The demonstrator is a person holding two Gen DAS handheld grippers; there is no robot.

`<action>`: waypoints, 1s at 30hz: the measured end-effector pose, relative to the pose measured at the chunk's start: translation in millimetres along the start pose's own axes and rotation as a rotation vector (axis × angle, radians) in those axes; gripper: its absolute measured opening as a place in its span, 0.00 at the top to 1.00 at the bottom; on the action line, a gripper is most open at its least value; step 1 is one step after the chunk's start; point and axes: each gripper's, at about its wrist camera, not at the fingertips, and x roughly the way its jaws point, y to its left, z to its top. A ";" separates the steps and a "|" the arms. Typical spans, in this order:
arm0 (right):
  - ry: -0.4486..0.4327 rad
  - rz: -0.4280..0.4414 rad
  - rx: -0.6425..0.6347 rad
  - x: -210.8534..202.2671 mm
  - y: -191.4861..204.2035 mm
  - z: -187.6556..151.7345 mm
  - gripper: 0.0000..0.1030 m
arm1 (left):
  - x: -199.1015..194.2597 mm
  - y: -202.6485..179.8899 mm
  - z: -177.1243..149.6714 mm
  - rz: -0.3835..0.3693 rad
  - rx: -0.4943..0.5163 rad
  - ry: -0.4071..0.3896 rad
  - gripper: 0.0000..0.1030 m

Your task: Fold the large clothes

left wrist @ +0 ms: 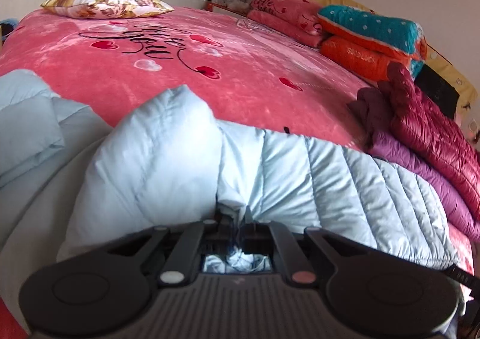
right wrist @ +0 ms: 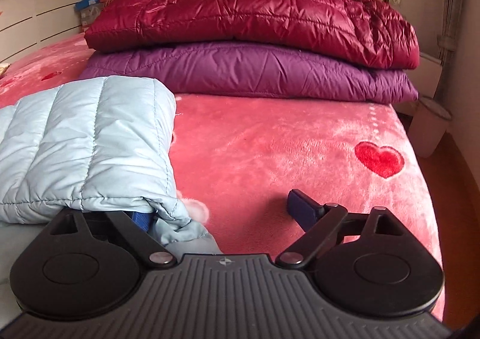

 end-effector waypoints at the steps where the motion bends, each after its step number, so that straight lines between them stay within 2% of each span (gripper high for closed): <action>1: 0.008 0.002 0.001 0.4 -1.3 0.7 0.00 | -1.2 0.4 0.4 -0.005 0.001 0.003 0.98; 6: 0.044 -0.007 -0.025 -7.3 -1.4 1.6 0.00 | -11.5 -1.1 2.7 -0.012 0.005 -0.007 0.96; 11: 0.073 0.010 0.007 -36.5 -10.8 -0.4 0.00 | -32.3 -1.0 4.3 -0.047 0.018 -0.053 0.81; 14: 0.064 0.011 0.013 -58.1 -13.6 -5.2 0.00 | -40.0 -3.0 2.6 -0.079 0.041 -0.070 0.80; 16: 0.012 0.013 0.018 -76.5 -10.6 -5.1 0.00 | -41.0 -4.1 -0.1 -0.104 0.047 -0.057 0.79; 18: -0.053 0.045 0.005 -91.6 -0.9 0.7 0.00 | -45.4 -3.5 -2.0 -0.119 0.044 -0.067 0.78; 21: -0.108 0.144 -0.022 -100.1 22.1 16.1 0.00 | -56.5 4.2 1.4 -0.137 0.011 -0.119 0.76; 23: -0.110 0.210 -0.058 -95.6 43.1 23.9 0.00 | -62.0 12.6 4.4 -0.135 -0.030 -0.147 0.73; 26: -0.106 0.261 -0.141 -82.1 79.4 27.5 0.00 | -69.4 27.2 6.6 -0.108 -0.075 -0.183 0.69; 30: -0.068 0.276 -0.256 -57.9 118.9 20.6 0.00 | -80.2 50.1 7.0 -0.018 -0.118 -0.247 0.68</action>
